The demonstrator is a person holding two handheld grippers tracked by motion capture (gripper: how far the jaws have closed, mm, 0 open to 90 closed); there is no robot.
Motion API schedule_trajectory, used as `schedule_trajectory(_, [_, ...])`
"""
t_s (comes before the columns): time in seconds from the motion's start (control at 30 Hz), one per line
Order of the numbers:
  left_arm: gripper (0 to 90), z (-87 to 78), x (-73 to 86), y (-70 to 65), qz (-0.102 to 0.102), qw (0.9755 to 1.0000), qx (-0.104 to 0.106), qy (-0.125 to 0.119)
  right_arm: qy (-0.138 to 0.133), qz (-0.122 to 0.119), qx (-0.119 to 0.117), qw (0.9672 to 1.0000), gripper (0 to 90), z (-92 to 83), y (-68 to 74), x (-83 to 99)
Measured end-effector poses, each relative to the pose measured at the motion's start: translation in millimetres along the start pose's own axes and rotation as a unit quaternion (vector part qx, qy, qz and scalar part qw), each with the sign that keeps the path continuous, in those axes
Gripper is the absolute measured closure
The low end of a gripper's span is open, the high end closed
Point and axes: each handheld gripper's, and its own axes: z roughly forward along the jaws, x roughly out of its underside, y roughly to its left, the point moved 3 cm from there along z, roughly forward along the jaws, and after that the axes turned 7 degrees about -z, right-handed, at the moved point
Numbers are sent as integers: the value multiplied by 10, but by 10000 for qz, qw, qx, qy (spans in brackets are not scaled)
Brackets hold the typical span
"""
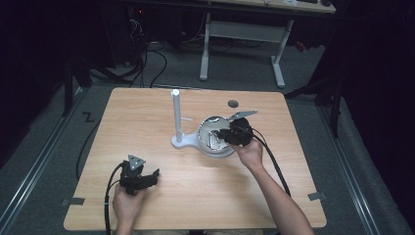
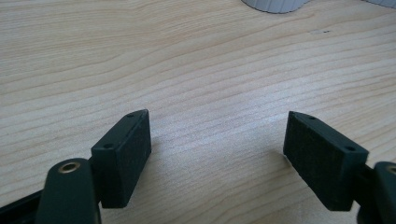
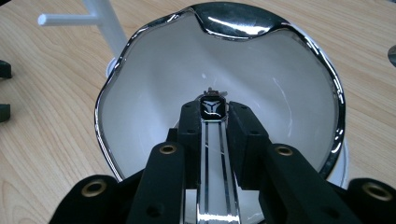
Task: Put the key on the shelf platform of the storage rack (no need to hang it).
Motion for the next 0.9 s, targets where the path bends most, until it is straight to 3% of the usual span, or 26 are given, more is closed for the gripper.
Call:
schedule_trajectory(0.57, [237, 1, -3, 4, 31, 10000, 21, 3, 108, 22, 79, 9999, 752, 121, 20, 34])
schedule_trajectory(0.73, [237, 1, -4, 4, 36, 10000, 25, 5, 71, 85, 56, 9999, 683, 119, 12, 36])
schedule_trajectory(0.9, [237, 0, -4, 4, 29, 10000, 22, 7, 16, -1, 57, 10000, 628, 71, 30, 40])
